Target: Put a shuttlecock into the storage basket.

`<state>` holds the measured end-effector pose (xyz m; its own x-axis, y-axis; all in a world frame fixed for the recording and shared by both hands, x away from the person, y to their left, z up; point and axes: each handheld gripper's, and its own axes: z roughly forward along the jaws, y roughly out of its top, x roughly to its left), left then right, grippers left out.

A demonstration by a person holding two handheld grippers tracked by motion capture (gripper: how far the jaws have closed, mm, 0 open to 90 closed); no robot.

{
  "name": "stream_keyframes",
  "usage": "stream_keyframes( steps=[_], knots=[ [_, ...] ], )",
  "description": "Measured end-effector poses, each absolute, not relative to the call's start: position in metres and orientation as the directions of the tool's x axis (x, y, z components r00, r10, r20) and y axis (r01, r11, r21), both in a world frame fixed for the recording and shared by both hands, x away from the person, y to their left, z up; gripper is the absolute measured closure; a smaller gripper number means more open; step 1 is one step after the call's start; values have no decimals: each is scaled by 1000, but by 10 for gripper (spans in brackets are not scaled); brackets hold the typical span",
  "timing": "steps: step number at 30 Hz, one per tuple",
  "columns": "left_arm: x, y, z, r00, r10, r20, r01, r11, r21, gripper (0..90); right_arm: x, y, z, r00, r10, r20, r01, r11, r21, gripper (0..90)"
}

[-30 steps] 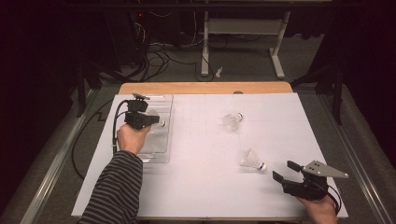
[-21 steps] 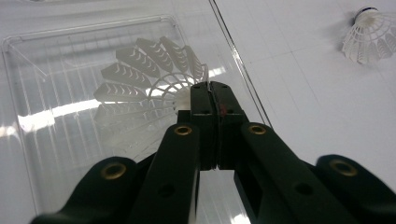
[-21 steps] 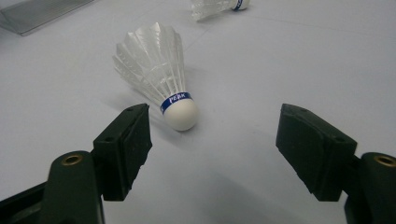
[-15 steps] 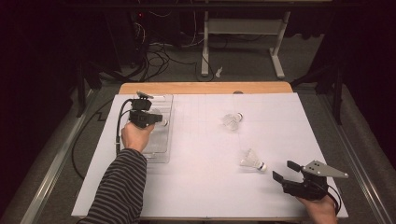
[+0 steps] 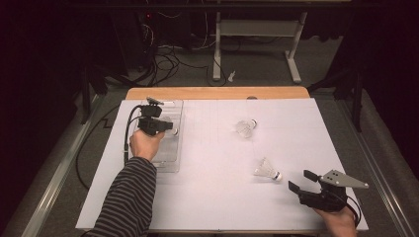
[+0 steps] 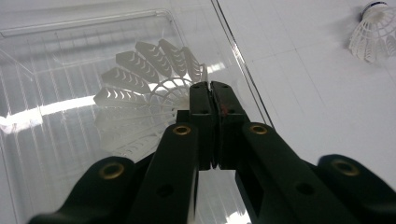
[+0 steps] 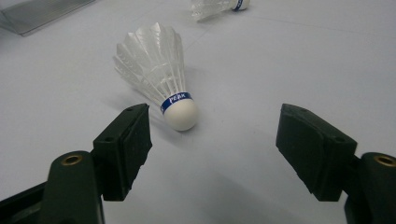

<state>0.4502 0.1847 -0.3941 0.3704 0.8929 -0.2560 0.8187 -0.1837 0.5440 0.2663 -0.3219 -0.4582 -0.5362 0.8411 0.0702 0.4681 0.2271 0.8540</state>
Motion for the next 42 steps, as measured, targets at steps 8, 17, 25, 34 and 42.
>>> stream_keyframes(
  steps=[8,17,25,34,42],
  knots=[
    [448,186,-393,380,892,-243,820,-204,535,768,266,-322,-458,-536,841,70,467,227,855,269],
    [443,187,-388,386,890,-243,826,-217,520,612,266,-322,-458,-536,841,71,470,228,853,269],
    [436,185,-385,404,892,-205,826,-259,500,578,266,-322,-458,-535,841,72,471,226,852,270],
    [431,186,-386,404,892,-203,836,-269,479,541,267,-322,-459,-535,841,74,471,225,853,270],
    [423,190,-384,402,895,-192,833,-270,482,495,266,-322,-458,-534,842,73,472,226,852,270]
  ],
)
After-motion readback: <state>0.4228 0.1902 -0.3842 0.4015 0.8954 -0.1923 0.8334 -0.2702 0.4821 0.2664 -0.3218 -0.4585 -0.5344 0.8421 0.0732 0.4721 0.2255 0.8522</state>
